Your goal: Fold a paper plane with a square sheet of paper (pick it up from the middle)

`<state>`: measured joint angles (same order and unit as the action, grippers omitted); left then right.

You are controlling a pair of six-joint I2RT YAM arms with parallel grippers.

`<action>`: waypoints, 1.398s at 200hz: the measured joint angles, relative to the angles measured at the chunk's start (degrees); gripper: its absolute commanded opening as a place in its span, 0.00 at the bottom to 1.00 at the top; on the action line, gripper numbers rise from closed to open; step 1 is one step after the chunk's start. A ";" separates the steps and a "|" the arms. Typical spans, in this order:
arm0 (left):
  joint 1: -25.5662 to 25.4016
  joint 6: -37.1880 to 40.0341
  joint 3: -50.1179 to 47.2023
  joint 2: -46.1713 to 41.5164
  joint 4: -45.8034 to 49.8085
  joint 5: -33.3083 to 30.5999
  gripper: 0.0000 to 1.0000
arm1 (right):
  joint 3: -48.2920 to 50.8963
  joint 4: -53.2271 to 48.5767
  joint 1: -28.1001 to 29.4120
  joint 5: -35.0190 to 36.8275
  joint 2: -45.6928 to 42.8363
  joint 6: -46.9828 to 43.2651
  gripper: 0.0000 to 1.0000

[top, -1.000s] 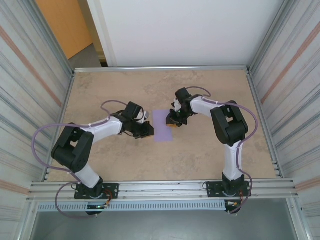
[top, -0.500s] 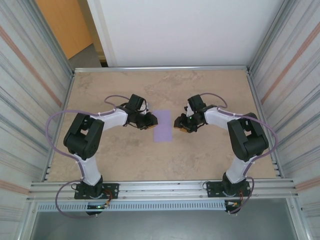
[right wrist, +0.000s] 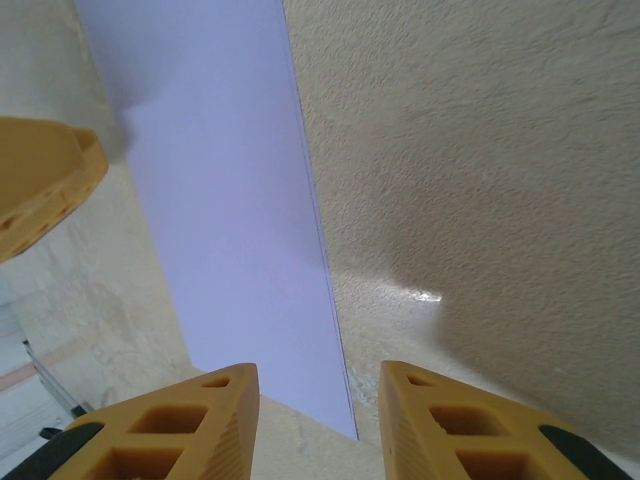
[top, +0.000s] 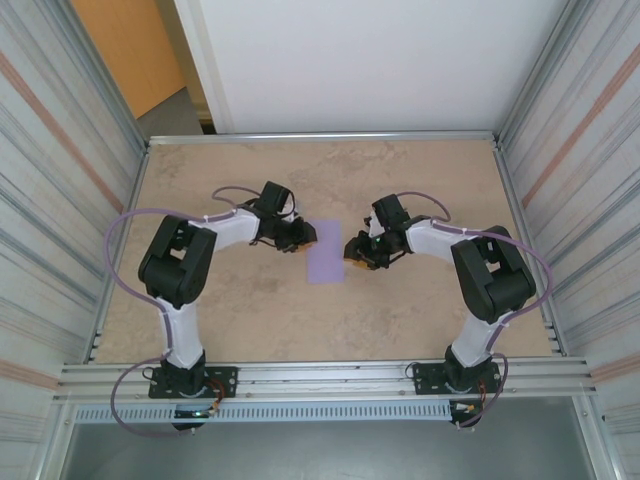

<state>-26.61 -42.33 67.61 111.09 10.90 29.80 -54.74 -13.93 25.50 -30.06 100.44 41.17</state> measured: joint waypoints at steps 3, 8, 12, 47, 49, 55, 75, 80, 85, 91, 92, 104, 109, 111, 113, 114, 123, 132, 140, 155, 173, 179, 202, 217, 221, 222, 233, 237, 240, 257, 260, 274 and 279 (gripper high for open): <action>0.00 0.00 0.11 0.09 0.09 -0.11 0.25 | 0.00 0.02 0.00 0.00 0.02 -0.02 0.36; 0.00 -0.02 0.28 0.22 0.44 -0.42 0.25 | 0.00 0.02 0.00 -0.04 0.09 0.00 0.36; 0.00 -0.04 0.37 0.37 0.70 -0.57 0.25 | 0.00 0.02 0.04 -0.13 0.13 -0.02 0.36; 0.02 -1.05 1.36 2.60 3.21 -1.38 0.25 | 0.00 -0.02 0.35 -0.42 0.15 -0.02 0.36; 0.09 -1.05 1.44 2.62 3.32 -1.36 0.25 | 0.00 -0.02 0.39 -0.42 0.15 -0.02 0.36; 0.13 -1.27 1.68 2.62 3.61 -1.46 0.25 | 0.00 -0.02 0.55 -0.44 0.15 -0.02 0.36; 0.15 -1.68 1.84 2.62 4.09 -1.60 0.24 | 0.00 -0.42 1.31 -0.90 0.15 -0.04 0.36; 0.15 -1.73 1.84 2.62 4.15 -1.60 0.24 | 0.00 -0.66 1.57 -1.01 0.15 -0.07 0.36; 0.15 -1.90 1.84 2.62 4.17 -1.60 0.24 | 0.00 -0.98 1.86 -1.07 0.15 -0.09 0.36; 0.15 -2.10 1.84 2.64 4.22 -1.60 0.24 | 0.02 -1.31 2.14 -1.07 0.15 -0.22 0.36; 0.15 -2.14 1.84 2.64 4.24 -1.60 0.24 | 0.04 -1.36 2.21 -1.07 0.15 -0.24 0.36; 0.17 -2.56 1.84 2.64 4.28 -1.57 0.24 | 0.31 -1.86 2.73 -1.07 0.15 -0.48 0.36; 0.31 -2.64 1.84 2.64 4.31 -1.57 0.24 | 0.48 -2.12 2.89 -1.07 0.15 -0.68 0.36; 0.33 -2.73 1.84 2.64 4.31 -1.57 0.24 | 0.55 -2.16 2.95 -1.07 0.15 -0.70 0.35; 0.33 -2.78 1.84 2.64 4.31 -1.57 0.24 | 0.61 -2.27 3.04 -1.07 0.15 -0.70 0.35; 0.33 -2.80 1.84 2.64 4.31 -1.57 0.24 | 0.66 -2.38 3.06 -1.07 0.15 -0.76 0.36; 0.39 -2.99 1.84 2.67 4.31 -1.46 0.24 | 0.87 -2.80 3.34 -1.07 0.15 -0.90 0.36; 0.44 -3.10 1.84 2.71 4.28 -1.33 0.24 | 0.98 -3.02 3.54 -1.11 0.15 -0.94 0.36; 0.61 -3.26 1.84 2.73 4.28 -1.14 0.24 | 0.98 -3.19 3.82 -1.20 0.20 -1.05 0.35; 0.94 -3.80 1.84 2.93 4.24 -0.59 0.24 | 0.98 -3.21 4.15 -1.22 0.24 -1.14 0.35; 1.44 -4.50 1.77 3.15 4.00 0.61 0.24 | 0.98 -3.37 4.68 -1.05 0.46 -1.31 0.34; 1.57 -4.68 1.73 3.26 3.85 1.05 0.24 | 0.98 -3.50 4.90 -0.94 0.48 -1.31 0.34; 2.03 -5.49 1.62 3.52 3.48 2.36 0.24 | 0.98 -4.07 5.27 -0.07 0.68 -1.33 0.34; 2.29 -5.75 1.62 3.69 3.39 3.08 0.24 | 0.98 -4.20 5.31 0.31 0.87 -1.36 0.34; 2.29 -5.79 1.62 3.80 3.37 3.28 0.24 | 0.96 -4.22 5.31 0.28 0.90 -1.36 0.34; 2.29 -5.79 1.62 3.78 3.37 3.32 0.24 | 0.96 -4.22 5.31 0.31 0.90 -1.36 0.34; 2.58 -5.88 1.60 3.91 3.26 3.82 0.24 | 0.96 -4.22 5.42 0.31 0.90 -1.38 0.34; 2.56 -5.97 1.60 3.93 3.21 3.93 0.24 | 0.96 -4.22 5.42 0.31 0.90 -1.40 0.34; 2.58 -5.99 1.57 3.98 3.17 4.09 0.23 | 0.96 -4.22 5.49 0.31 0.90 -1.46 0.34; 2.67 -6.01 1.57 4.11 3.13 4.55 0.23 | 0.85 -4.37 5.79 0.79 0.90 -1.86 0.33; 2.67 -5.99 1.57 4.11 3.10 4.63 0.23 | 0.79 -4.44 5.86 0.92 0.90 -2.01 0.32; 2.69 -6.01 1.55 4.17 3.04 4.79 0.23 | 0.28 -5.11 6.27 1.75 1.05 -2.51 0.32; 2.69 -6.01 1.51 4.17 2.99 4.81 0.23 | 0.07 -5.42 6.40 1.99 1.16 -2.64 0.32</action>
<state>-23.92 -48.34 69.12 115.26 13.89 34.61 -54.68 -19.35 31.90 -28.08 101.60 38.52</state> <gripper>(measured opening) 0.233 0.322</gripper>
